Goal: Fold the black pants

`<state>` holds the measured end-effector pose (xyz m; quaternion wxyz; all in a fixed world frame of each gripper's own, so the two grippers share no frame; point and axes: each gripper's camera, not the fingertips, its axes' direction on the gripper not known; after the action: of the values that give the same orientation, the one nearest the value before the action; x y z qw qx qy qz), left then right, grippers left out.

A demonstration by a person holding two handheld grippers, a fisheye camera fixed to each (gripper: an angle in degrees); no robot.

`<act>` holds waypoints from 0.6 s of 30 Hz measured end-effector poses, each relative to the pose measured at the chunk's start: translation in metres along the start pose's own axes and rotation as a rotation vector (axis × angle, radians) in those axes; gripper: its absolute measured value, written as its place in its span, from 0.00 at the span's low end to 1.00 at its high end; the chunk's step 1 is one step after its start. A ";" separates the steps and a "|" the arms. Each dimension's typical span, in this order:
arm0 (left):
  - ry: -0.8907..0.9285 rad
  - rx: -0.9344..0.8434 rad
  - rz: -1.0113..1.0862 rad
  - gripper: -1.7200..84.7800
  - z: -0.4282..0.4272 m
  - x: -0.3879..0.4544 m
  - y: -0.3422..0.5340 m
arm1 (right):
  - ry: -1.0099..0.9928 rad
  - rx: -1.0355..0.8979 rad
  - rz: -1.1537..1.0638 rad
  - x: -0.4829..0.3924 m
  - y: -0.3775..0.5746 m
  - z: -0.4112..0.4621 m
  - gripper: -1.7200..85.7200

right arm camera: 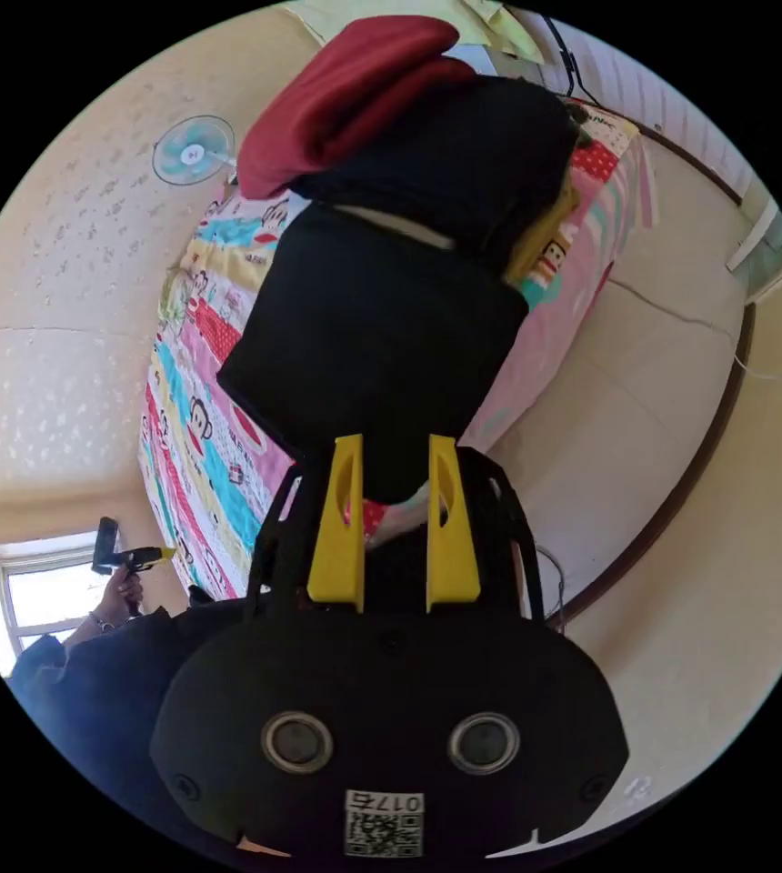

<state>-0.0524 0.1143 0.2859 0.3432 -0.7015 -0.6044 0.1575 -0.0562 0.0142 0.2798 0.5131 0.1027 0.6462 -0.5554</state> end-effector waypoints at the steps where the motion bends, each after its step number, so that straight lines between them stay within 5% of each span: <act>1: 0.042 -0.009 -0.001 0.06 0.028 0.011 -0.017 | 0.013 0.040 -0.025 0.009 -0.014 -0.003 0.15; 6: 0.086 -0.095 -0.056 0.03 0.138 0.044 -0.057 | 0.043 0.067 -0.118 0.036 -0.075 0.019 0.15; 10: -0.218 -0.264 0.034 0.01 0.209 0.064 -0.058 | 0.010 -0.127 -0.230 0.041 -0.116 0.096 0.14; 15: -0.480 -0.201 -0.017 0.01 0.235 0.018 -0.013 | 0.109 -0.068 -0.416 0.003 -0.115 0.112 0.09; 18: -0.510 -0.135 -0.173 0.01 0.254 -0.041 0.033 | -0.085 -0.107 -0.561 -0.032 -0.119 0.110 0.08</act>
<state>-0.1988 0.1481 0.0744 0.1444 -0.6064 -0.7380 0.2585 -0.0652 -0.1057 0.3937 0.3708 -0.1304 0.6556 -0.6447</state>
